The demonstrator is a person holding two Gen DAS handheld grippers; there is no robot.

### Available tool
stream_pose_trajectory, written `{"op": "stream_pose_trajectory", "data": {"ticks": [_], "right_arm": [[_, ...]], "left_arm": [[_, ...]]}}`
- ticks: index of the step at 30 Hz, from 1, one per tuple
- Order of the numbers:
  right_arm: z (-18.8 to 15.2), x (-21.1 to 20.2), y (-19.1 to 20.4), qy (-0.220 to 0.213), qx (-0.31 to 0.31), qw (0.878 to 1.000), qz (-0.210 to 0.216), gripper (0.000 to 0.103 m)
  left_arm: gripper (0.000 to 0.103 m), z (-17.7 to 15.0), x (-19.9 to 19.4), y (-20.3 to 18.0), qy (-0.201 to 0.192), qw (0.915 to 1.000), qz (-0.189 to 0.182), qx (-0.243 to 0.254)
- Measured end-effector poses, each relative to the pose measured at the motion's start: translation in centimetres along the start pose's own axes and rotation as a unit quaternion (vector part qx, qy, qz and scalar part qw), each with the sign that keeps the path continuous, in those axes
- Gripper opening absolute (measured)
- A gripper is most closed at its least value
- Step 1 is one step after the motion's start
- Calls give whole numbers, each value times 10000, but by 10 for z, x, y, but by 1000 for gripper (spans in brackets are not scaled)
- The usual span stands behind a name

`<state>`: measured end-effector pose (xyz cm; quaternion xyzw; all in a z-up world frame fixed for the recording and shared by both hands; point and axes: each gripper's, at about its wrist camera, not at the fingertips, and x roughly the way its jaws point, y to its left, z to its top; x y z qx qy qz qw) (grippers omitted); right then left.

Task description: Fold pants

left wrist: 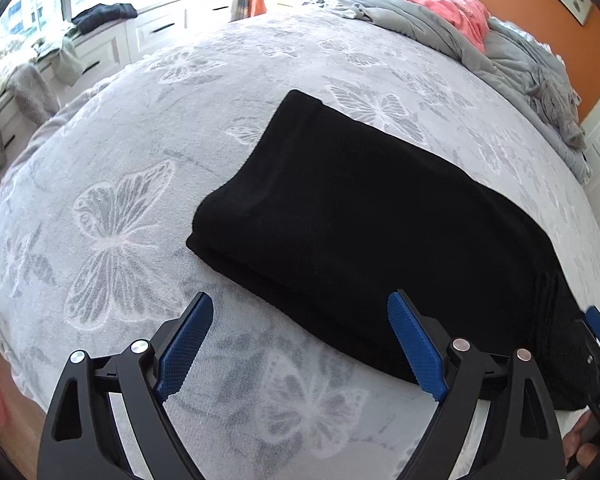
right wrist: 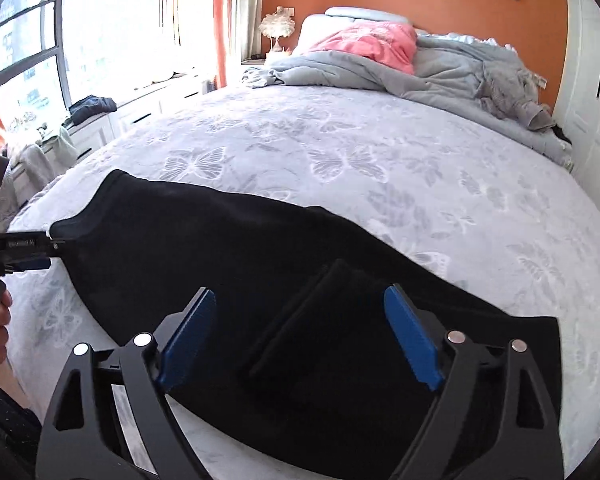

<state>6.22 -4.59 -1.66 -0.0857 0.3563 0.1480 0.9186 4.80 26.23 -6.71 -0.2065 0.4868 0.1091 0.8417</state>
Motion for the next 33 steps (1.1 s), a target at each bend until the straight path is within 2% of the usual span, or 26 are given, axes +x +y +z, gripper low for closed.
{"op": "stream_pose_trajectory", "data": {"ticks": [2, 4, 5, 7, 10, 12, 13, 15, 17, 20, 21, 23, 25, 26, 28, 29, 30, 31, 33], "right_arm": [[0, 0, -11, 26, 111, 9999, -45, 87], [-2, 2, -22, 157, 328, 9993, 35, 87], [-3, 4, -27, 217, 433, 9988, 33, 87], [-1, 9, -38, 286, 591, 9978, 9, 87], [-2, 9, -47, 291, 785, 9965, 3, 90], [-1, 8, -52, 275, 835, 9961, 18, 91], [-1, 8, -53, 287, 833, 9961, 10, 91], [-1, 6, -56, 308, 821, 9961, 12, 91], [-2, 3, -59, 317, 802, 9963, 5, 91], [-3, -3, -72, 264, 881, 9957, -119, 91], [-4, -7, -77, 236, 936, 9952, -132, 91], [-5, -16, -91, 141, 1052, 9941, -235, 91], [-8, -24, -108, 87, 1179, 9923, -364, 91], [-10, -25, -116, 102, 1252, 9912, -429, 91], [-17, -24, -132, 234, 1382, 9888, -514, 91], [-21, -22, -139, 331, 1434, 9876, -543, 91], [-24, -19, -144, 443, 1454, 9870, -522, 91], [-28, -17, -148, 530, 1451, 9866, -519, 91], [-31, -15, -151, 630, 1396, 9870, -491, 91]], "left_arm": [[86, 7, 10, 17, 136, 9976, -322, -601], [86, 14, 23, 32, 254, 9904, -586, -1228], [87, 17, 27, 37, 194, 9866, -678, -1473], [87, 24, 28, 39, -112, 9842, -627, -1651], [87, 29, 34, 33, -263, 9836, -653, -1659], [85, 29, 37, 31, -316, 9831, -521, -1727], [77, 29, 35, 28, -403, 9835, -520, -1686], [17, 30, 35, 25, -360, 9862, -590, -1503], [14, 30, 33, 25, -341, 9801, -812, -1781], [13, 35, 12, 13, -625, 9799, -830, -1704], [13, 36, -2, 0, -840, 9810, -841, -1531], [13, 36, -35, -41, -1376, 9828, -887, -859], [13, 25, -64, -90, -1715, 9782, -1156, -198], [14, 16, -73, -115, -1703, 9759, -1360, 100], [16, -6, -74, -160, -1371, 9736, -1727, 583], [23, -20, -64, -184, -1163, 9742, -1724, 883], [25, -36, -51, -206, -993, 9751, -1563, 1222], [26, -52, -36, -228, -837, 9750, -1252, 1635], [26, -84, -8, -259, -592, 9667, -442, 2451]]}}
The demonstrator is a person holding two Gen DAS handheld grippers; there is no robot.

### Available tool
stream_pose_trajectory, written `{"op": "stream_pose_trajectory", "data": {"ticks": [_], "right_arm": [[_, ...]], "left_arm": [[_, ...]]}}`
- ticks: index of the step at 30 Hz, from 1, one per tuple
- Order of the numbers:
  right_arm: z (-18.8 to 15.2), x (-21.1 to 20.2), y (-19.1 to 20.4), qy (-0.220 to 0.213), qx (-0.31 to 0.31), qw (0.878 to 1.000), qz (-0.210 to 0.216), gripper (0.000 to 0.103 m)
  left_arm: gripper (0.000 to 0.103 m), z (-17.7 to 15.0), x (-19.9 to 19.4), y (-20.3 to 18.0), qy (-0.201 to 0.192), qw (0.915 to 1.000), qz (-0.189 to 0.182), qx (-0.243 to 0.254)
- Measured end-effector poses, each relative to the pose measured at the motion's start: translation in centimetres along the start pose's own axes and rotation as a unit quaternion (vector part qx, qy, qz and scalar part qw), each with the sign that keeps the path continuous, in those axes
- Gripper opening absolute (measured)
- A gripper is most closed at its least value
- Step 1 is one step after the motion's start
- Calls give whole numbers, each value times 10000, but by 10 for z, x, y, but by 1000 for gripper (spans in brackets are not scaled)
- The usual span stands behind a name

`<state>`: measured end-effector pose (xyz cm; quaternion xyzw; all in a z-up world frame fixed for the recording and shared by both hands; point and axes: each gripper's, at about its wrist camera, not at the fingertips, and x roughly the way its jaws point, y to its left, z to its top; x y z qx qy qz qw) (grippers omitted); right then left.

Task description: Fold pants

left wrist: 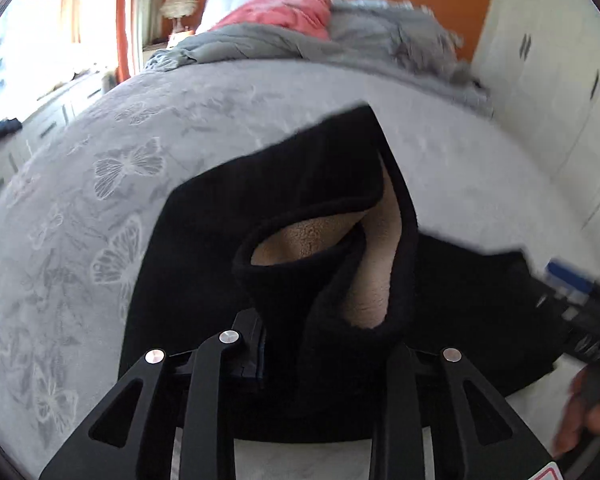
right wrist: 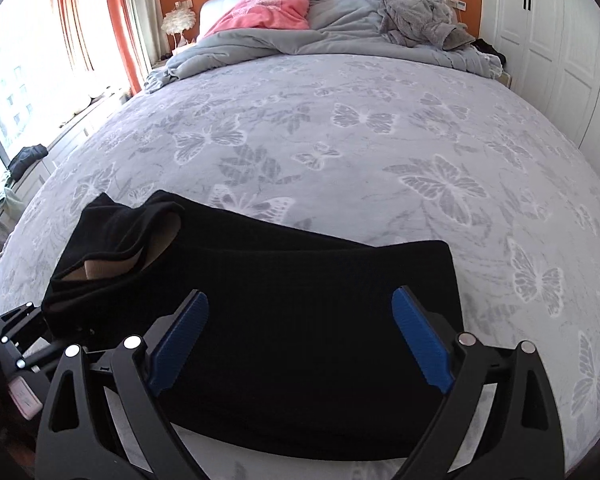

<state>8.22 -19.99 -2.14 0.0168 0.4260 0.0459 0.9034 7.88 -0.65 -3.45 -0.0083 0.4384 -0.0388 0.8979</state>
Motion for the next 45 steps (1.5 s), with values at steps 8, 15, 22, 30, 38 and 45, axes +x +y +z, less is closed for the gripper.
{"op": "stream_pose_trajectory", "data": {"ticks": [8, 15, 22, 30, 38, 45], "right_arm": [[3, 4, 22, 426, 179, 9874, 1511, 91], [-10, 48, 48, 1301, 825, 9509, 2685, 91], [-12, 61, 97, 1058, 393, 9591, 2597, 17], [34, 6, 97, -285, -510, 9848, 1635, 33], [8, 56, 53, 926, 623, 9748, 1931, 77], [-20, 54, 108, 1043, -21, 9769, 1864, 62]], "left_arm": [[33, -46, -31, -4, -310, 9969, 538, 490], [57, -69, -20, 8, -8, 9944, 521, 915], [77, -83, -26, 12, 143, 9948, 264, 971], [86, -94, -73, 14, -331, 9921, 56, 1205], [86, -75, -51, 52, -9, 9976, 366, 592], [86, -60, -44, 66, 214, 9993, 277, 134]]}}
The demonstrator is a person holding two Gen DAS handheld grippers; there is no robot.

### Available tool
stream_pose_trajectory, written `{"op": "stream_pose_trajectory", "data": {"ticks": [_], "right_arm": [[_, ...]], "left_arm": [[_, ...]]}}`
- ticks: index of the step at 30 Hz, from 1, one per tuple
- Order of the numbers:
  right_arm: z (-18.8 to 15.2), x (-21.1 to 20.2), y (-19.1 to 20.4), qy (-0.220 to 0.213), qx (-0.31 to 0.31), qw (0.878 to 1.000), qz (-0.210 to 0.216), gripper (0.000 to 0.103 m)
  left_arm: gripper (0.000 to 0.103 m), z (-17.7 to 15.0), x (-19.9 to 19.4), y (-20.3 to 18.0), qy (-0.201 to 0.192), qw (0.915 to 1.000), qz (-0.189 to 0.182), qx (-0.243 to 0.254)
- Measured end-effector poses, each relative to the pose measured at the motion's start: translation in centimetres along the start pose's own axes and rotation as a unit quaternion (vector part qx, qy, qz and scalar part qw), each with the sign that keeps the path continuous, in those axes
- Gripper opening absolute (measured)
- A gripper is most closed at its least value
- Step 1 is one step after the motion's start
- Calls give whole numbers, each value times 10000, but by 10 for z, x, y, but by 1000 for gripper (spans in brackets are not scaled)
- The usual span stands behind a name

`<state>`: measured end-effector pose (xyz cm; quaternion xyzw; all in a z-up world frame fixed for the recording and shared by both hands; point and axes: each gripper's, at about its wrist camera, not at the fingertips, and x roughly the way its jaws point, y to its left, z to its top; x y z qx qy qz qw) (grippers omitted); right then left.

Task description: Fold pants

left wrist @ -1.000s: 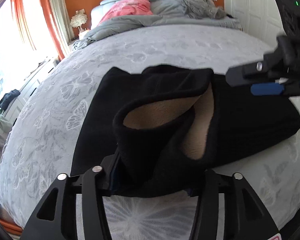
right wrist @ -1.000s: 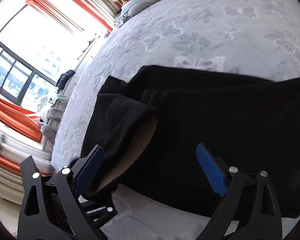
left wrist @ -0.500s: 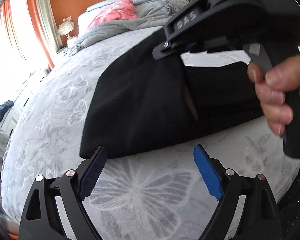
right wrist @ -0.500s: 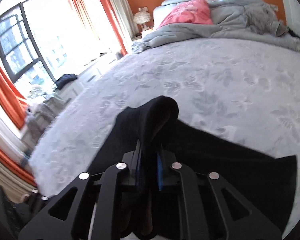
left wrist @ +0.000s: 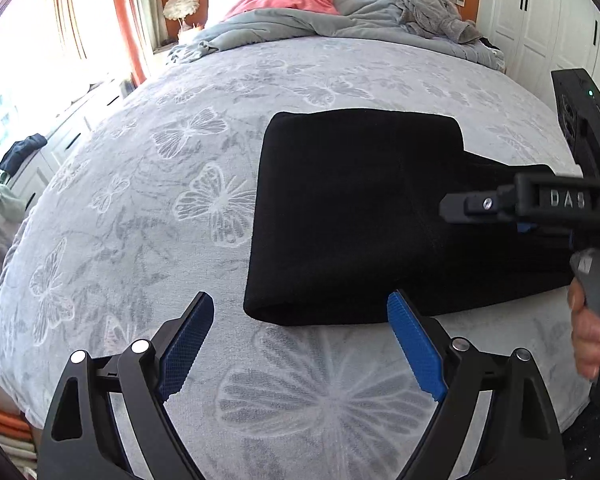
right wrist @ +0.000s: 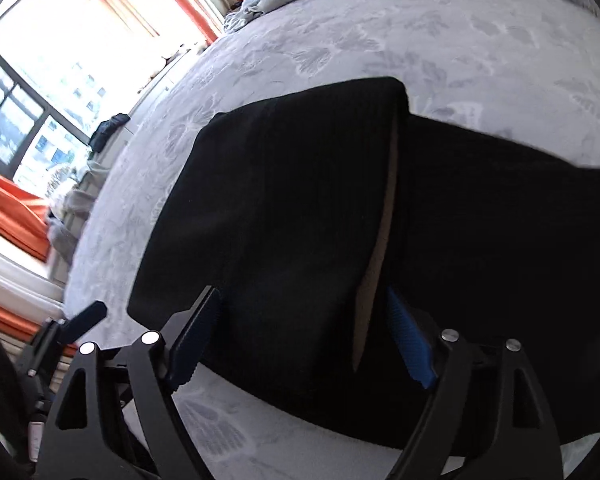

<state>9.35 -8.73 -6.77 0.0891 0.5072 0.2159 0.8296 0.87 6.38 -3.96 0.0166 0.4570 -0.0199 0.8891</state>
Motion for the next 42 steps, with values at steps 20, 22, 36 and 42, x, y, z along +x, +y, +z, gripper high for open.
{"op": "stream_pose_trajectory", "data": {"ticks": [20, 22, 36, 42], "right_arm": [[16, -20, -28, -228, 186, 9996, 6, 17], [12, -6, -32, -23, 212, 9998, 65, 24], [91, -42, 148, -366, -687, 9831, 1657, 16], [81, 59, 276, 475, -2001, 9770, 567, 16]], "left_arm": [[86, 9, -2, -32, -199, 9995, 233, -3], [86, 13, -6, -24, -241, 9994, 189, -178], [86, 8, -27, 128, -255, 9797, 678, -1871], [86, -7, -40, 182, -236, 9635, 476, -2625]]}}
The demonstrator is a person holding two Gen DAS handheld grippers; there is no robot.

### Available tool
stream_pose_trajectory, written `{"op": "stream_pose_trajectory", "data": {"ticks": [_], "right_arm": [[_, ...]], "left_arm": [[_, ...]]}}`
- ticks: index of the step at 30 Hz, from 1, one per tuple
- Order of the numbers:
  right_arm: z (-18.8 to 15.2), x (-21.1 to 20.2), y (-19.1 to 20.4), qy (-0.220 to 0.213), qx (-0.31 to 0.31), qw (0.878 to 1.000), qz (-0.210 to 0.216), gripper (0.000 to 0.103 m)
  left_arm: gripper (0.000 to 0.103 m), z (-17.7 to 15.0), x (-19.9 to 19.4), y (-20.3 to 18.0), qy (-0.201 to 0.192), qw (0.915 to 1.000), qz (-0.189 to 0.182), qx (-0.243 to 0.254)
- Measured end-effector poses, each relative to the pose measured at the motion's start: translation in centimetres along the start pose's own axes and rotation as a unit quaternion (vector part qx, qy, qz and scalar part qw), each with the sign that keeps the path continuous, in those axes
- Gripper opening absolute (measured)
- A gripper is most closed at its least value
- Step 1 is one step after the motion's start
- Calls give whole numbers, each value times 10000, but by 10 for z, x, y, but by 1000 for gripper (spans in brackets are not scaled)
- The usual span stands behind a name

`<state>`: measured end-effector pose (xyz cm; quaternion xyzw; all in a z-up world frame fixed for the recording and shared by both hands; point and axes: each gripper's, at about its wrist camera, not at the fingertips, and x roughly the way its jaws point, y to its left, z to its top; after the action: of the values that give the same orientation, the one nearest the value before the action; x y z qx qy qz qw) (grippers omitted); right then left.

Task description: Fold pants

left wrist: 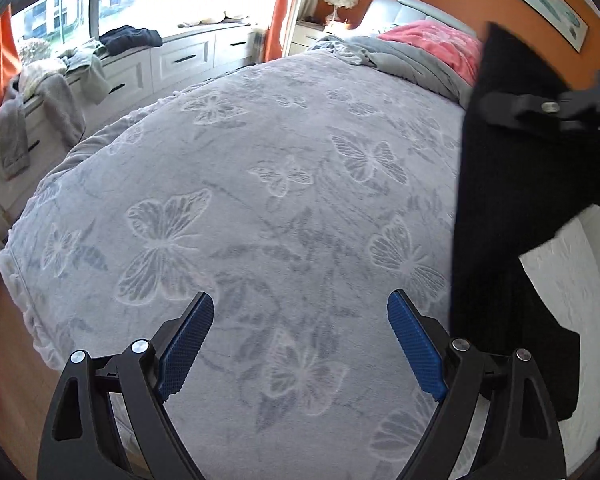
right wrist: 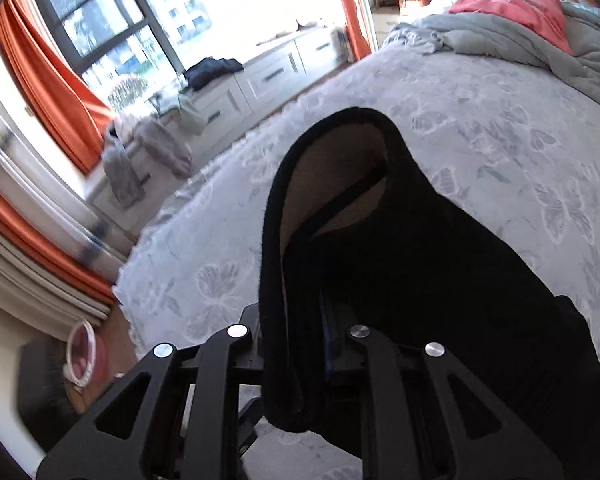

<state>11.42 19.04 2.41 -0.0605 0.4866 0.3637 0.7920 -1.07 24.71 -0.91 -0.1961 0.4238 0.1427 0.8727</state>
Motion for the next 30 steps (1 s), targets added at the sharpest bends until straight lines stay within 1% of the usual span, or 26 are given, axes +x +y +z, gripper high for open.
{"op": "stream_pose_trajectory", "data": {"ticks": [2, 3, 4, 6, 8, 11, 12, 13, 14, 15, 16, 17, 18, 19, 20, 21, 22, 23, 24, 25, 26, 27, 28, 29, 30], "right_arm": [[-9, 35, -1, 365, -70, 9989, -273, 16], [-14, 47, -5, 508, -7, 9982, -305, 16], [-18, 52, -11, 580, 57, 9980, -250, 16], [-20, 42, -19, 511, 155, 9984, -174, 16], [-14, 7, -27, 192, 224, 9995, -63, 16], [-10, -85, -62, -653, 489, 9965, 177, 16], [-19, -120, -82, -970, 638, 9930, 235, 16], [-33, -153, -106, -1249, 801, 9886, 263, 16], [-50, -181, -130, -1461, 959, 9844, 202, 16], [-74, -207, -158, -1635, 1147, 9798, 54, 16], [-100, -226, -186, -1708, 1350, 9758, -199, 16], [-133, -240, -217, -1693, 1635, 9702, -583, 17], [-165, -247, -247, -1628, 1956, 9633, -850, 17], [-196, -247, -276, -1526, 2290, 9555, -1064, 17], [-226, -241, -304, -1318, 2613, 9475, -1290, 18], [-253, -226, -332, -969, 2915, 9402, -1470, 20], [-276, -209, -354, -509, 3170, 9321, -1676, 21], [-295, -198, -369, -234, 3400, 9244, -1712, 31], [-307, -203, -375, -529, 3582, 9214, -1411, 32], [-314, -214, -380, -885, 3746, 9154, -1178, 32], [-316, -225, -382, -1108, 3850, 9087, -1170, 38], [-315, -235, -383, -1249, 3824, 9068, -1261, 45], [-313, -241, -384, -1351, 3746, 9078, -1316, 49], [-313, -244, -386, -1431, 3707, 9087, -1277, 57], [-315, -245, -389, -1515, 3750, 9069, -1182, 63]], "left_arm": [[86, 2, -4, 9, -73, 9999, 34, -88], [86, 2, -6, 12, -94, 9999, 73, -108], [86, 2, -7, 13, -116, 9998, 66, -123], [86, 0, -6, 12, -102, 9999, 80, -81], [86, -1, -5, 5, -49, 10000, 17, 22], [86, -2, -4, -8, -20, 9998, -112, 178], [86, -3, -5, -13, -34, 9996, -157, 219], [86, -4, -5, -18, -45, 9995, -193, 260], [86, -6, -5, -24, -32, 9992, -224, 326], [86, -8, -4, -31, 4, 9988, -256, 407], [86, -10, -2, -39, 52, 9983, -295, 496], [86, -13, 0, -48, 94, 9976, -334, 598], [86, -17, 2, -58, 114, 9968, -336, 714], [86, -21, 3, -68, 111, 9960, -343, 813], [86, -26, 5, -79, 121, 9948, -379, 935], [86, -31, 7, -91, 150, 9936, -401, 1044], [86, -37, 9, -102, 185, 9923, -451, 1138], [86, -44, 12, -116, 245, 9903, -525, 1267], [86, -50, 16, -129, 336, 9877, -584, 1411], [86, -57, 21, -143, 452, 9842, -685, 1571], [86, -64, 24, -157, 568, 9804, -810, 1704], [86, -69, 27, -169, 668, 9771, -950, 1781], [86, -73, 29, -179, 777, 9739, -1145, 1796], [86, -75, 32, -188, 879, 9712, -1352, 1756], [86, -75, 33, -196, 918, 9701, -1490, 1681]]}}
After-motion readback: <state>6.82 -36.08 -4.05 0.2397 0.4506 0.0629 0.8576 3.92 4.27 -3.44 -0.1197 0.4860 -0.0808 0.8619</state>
